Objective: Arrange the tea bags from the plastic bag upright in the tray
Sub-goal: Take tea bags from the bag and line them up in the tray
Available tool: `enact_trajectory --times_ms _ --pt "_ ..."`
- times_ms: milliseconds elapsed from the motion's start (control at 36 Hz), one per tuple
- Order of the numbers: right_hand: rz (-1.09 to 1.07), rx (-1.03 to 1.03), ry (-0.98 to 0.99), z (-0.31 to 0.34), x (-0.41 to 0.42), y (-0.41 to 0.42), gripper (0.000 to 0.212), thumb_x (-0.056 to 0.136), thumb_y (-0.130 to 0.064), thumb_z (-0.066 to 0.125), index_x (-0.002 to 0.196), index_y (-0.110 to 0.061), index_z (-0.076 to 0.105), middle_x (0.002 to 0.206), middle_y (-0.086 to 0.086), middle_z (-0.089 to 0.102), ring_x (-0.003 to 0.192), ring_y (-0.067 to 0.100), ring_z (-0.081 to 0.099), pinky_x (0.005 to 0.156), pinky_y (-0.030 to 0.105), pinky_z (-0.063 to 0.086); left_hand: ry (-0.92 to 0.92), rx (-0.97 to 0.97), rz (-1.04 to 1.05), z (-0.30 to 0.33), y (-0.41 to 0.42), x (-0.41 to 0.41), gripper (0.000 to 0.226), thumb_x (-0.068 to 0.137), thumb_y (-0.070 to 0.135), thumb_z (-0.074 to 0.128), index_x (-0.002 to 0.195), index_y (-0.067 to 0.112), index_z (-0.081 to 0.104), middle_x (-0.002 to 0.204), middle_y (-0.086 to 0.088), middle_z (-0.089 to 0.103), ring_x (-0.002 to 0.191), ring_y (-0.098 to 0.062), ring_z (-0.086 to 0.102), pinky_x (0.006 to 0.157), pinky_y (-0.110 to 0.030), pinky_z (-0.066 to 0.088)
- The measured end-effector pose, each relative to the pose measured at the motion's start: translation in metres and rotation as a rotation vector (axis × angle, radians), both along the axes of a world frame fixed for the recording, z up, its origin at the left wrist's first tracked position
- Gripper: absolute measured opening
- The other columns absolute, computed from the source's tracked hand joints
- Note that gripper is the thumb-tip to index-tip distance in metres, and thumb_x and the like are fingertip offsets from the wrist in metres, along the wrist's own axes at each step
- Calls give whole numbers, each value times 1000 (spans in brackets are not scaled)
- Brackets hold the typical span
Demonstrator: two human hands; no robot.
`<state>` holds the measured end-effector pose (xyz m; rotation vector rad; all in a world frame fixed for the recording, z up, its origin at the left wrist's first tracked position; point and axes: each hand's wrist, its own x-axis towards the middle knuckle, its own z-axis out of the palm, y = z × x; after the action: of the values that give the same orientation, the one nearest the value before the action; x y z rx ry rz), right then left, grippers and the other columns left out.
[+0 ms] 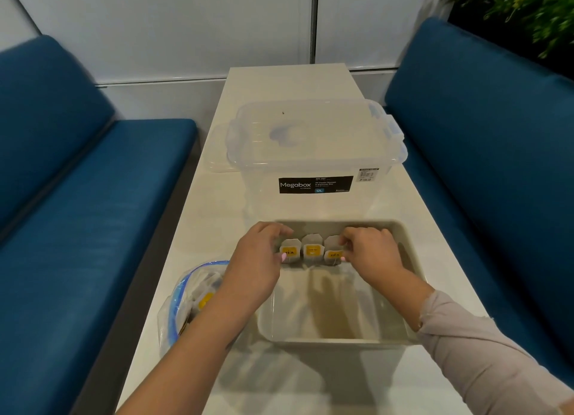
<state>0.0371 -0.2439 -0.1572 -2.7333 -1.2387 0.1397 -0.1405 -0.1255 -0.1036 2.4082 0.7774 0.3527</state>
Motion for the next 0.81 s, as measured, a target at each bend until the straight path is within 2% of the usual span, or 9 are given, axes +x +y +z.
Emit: enact_trajectory --times_ms 250,417,500,556,639,806 --pt "0 6 32 6 -5 -6 30 79 -32 73 105 -27 58 103 -7 66 100 18 59 79 31 35 -12 -7 14 6 0 -6 36 86 5 64 117 23 60 122 8 55 115 -7 48 83 -1 21" --pt "-7 94 88 24 -16 -1 33 75 -35 75 102 -27 59 92 -10 63 94 15 58 76 28 33 -63 -4 72 20 13 -21 34 87 3 62 110 28 62 108 16 51 102 0 47 86 -8 29" --pt "3 189 149 39 -31 10 28 75 -30 75 99 -27 61 84 -12 60 88 15 60 81 29 40 -49 -10 118 30 25 -37 30 88 4 61 98 31 65 104 13 56 97 -2 53 76 -12 38" --pt "32 237 189 49 -43 19 23 78 -29 73 98 -26 61 82 -12 61 86 15 60 85 31 42 -36 2 160 34 35 -50 31 86 5 64 84 36 62 100 11 58 95 -4 53 78 -17 38" --pt "86 290 276 61 -62 34 20 79 -31 72 96 -28 62 80 -13 63 83 13 58 79 29 40 5 34 220 37 46 -70 32 83 8 68 70 36 59 97 14 59 93 -6 54 80 -23 40" --pt "254 264 367 72 -106 60 13 85 -32 67 97 -31 66 82 -15 63 88 8 57 74 23 33 148 72 263 31 54 -101 31 76 9 68 59 31 55 102 14 59 96 -11 53 77 -28 43"
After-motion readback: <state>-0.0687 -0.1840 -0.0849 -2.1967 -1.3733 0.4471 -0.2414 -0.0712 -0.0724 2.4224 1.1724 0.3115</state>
